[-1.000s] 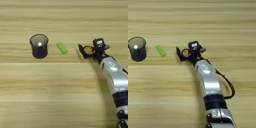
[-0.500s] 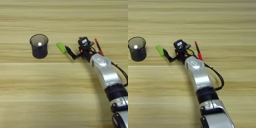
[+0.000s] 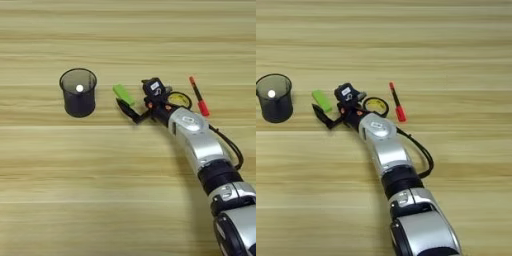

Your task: Move the objects on the table

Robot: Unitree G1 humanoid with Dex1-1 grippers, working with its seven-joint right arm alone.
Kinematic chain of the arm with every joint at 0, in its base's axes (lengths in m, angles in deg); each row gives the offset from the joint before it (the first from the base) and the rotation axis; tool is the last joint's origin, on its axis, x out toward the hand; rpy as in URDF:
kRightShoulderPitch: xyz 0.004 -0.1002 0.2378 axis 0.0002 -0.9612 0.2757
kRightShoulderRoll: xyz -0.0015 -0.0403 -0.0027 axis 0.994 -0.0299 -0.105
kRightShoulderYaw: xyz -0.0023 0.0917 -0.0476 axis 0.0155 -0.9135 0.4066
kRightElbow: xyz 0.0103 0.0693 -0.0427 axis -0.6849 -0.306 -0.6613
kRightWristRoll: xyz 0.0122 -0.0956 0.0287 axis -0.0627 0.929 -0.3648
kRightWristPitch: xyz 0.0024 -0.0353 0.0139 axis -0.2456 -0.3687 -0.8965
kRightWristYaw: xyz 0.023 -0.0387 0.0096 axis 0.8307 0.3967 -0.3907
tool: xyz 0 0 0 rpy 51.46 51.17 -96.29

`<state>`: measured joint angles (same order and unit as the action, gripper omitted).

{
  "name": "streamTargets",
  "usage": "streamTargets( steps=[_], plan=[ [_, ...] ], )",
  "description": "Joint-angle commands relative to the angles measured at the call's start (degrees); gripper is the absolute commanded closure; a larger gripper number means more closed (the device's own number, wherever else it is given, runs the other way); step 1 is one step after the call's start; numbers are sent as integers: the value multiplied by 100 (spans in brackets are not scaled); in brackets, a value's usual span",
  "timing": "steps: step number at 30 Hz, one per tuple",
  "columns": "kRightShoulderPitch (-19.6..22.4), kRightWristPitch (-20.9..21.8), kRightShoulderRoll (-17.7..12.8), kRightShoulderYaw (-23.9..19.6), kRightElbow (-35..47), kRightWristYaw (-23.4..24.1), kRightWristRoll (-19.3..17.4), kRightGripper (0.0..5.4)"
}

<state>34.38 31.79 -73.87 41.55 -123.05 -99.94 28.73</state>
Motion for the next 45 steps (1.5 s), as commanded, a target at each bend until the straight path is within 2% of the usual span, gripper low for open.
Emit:
streamTargets(
  steps=[1,21,33,45],
  plan=[
    [641,256,0,-77,-100,36,-47,4],
    [1114,749,75,-98,-1477,-21,53,4],
    [1315,840,89,-226,-1997,-105,-10,122],
    [1365,867,110,-313,-2123,-125,25,243]
  ],
)
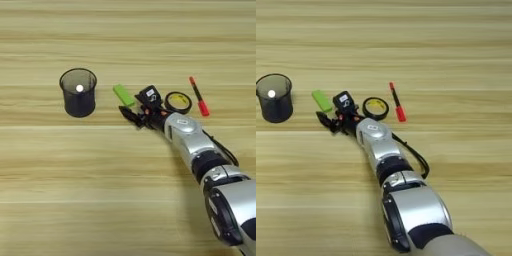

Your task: Move the objects on the table

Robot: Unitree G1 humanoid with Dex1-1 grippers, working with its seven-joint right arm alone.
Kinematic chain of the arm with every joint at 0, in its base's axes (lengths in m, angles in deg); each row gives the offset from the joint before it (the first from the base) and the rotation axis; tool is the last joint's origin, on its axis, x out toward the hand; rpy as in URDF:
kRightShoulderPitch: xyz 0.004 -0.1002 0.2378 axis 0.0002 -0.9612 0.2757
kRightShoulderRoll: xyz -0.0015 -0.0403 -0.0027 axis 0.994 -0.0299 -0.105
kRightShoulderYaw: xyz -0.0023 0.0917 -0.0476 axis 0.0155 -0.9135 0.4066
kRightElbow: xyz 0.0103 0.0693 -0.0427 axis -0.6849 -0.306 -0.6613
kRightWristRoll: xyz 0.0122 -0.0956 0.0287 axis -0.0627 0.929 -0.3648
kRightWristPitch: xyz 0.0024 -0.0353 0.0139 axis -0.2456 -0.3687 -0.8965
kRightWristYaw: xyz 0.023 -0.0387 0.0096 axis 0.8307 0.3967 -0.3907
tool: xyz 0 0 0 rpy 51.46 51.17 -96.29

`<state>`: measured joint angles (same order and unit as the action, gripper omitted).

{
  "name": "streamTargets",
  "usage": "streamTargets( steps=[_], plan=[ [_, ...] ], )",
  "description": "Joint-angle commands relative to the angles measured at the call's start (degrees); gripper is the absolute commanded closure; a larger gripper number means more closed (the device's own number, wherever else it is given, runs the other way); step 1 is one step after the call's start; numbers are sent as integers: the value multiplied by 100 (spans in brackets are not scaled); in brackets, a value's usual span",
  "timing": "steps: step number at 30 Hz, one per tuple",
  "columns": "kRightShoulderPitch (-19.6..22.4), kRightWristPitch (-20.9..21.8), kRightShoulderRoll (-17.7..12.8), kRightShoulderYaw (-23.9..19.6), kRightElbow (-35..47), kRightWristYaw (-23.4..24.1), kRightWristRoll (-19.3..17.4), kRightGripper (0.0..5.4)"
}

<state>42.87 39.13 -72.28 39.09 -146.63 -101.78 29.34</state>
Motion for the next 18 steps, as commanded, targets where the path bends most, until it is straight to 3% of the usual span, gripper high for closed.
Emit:
streamTargets(
  steps=[1,13,18],
  plan=[
    [519,138,-51,-70,231,59,-35,249],
    [514,163,-53,-90,237,75,-25,386],
    [506,172,-56,-91,250,85,-24,401]
  ],
)
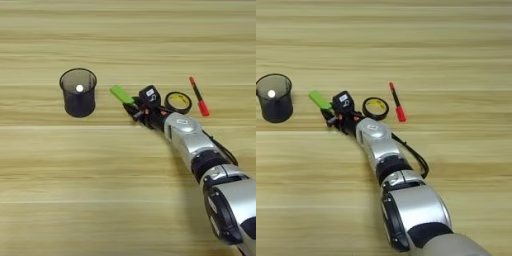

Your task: Move the objects on the table

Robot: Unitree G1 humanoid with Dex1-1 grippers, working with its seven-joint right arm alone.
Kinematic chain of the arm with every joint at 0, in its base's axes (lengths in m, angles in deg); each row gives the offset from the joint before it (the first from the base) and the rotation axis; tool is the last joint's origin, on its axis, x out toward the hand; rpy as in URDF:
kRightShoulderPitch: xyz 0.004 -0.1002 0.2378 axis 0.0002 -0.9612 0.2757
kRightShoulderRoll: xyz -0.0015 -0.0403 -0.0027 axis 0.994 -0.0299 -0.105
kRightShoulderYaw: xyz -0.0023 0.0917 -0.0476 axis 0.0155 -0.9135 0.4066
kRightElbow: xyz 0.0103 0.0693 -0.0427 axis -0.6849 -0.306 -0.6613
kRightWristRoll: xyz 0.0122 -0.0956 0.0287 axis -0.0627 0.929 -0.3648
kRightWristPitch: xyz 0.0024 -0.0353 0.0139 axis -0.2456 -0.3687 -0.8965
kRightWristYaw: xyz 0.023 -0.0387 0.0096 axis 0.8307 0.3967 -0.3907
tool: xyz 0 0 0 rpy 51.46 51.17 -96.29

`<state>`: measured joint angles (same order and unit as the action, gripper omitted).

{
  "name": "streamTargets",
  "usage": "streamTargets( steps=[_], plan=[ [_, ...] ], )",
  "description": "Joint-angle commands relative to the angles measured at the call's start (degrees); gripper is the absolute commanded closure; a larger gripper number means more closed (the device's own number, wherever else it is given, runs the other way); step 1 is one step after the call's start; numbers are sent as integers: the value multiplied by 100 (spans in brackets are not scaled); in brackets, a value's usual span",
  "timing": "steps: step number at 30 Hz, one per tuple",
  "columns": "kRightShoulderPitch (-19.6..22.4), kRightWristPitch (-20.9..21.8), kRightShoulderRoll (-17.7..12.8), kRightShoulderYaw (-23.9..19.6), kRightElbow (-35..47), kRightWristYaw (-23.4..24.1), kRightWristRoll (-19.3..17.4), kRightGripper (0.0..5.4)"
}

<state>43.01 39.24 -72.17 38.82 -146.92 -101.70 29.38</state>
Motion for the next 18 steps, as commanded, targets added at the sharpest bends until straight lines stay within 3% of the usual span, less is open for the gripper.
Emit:
streamTargets(
  steps=[1,18],
  plan=[
    [491,161,-66,-64,279,78,-28,401],
    [415,175,-111,-130,617,42,-114,401]
  ],
)
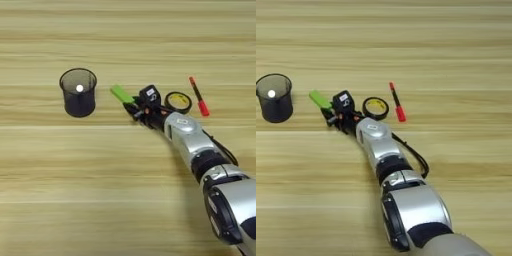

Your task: Move the objects on the table

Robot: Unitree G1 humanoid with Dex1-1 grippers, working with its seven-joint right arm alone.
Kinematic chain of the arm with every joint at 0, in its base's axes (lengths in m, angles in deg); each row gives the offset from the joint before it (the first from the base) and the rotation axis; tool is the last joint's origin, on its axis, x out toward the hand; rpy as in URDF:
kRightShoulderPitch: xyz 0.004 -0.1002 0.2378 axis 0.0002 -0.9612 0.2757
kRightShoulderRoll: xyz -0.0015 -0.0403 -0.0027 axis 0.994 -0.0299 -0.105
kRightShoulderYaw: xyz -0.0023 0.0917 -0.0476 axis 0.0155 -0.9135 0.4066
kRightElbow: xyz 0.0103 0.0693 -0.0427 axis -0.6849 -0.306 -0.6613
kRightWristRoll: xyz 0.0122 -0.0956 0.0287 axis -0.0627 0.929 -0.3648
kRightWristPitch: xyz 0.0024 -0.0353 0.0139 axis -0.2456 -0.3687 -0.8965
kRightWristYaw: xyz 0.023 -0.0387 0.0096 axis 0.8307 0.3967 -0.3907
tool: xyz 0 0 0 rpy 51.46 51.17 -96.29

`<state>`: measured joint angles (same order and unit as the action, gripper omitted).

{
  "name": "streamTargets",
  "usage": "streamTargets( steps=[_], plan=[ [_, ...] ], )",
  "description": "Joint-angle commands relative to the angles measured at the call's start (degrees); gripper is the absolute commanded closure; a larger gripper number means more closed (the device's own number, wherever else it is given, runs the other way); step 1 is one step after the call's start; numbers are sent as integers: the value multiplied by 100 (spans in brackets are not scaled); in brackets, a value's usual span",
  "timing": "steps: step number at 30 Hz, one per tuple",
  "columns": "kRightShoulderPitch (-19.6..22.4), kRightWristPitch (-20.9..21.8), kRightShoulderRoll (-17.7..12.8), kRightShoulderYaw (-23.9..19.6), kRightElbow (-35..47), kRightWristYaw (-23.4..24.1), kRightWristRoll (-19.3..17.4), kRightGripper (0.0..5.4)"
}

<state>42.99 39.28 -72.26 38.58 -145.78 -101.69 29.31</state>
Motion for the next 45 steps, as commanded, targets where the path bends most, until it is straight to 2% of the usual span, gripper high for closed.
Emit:
streamTargets(
  steps=[1,11,15,23,29,33,45],
  plan=[
    [397,165,-108,-108,579,38,-113,401],
    [214,28,-170,-175,1248,-3,-163,401],
    [-22,-160,-286,-167,2135,-91,-199,401],
    [-374,-871,-393,35,3639,-162,-142,401],
    [-229,-1706,-466,225,4296,-399,-208,401],
    [-146,-2058,-462,375,4624,-519,-202,401],
    [41,-2511,-596,858,5134,-801,41,401]
  ],
)
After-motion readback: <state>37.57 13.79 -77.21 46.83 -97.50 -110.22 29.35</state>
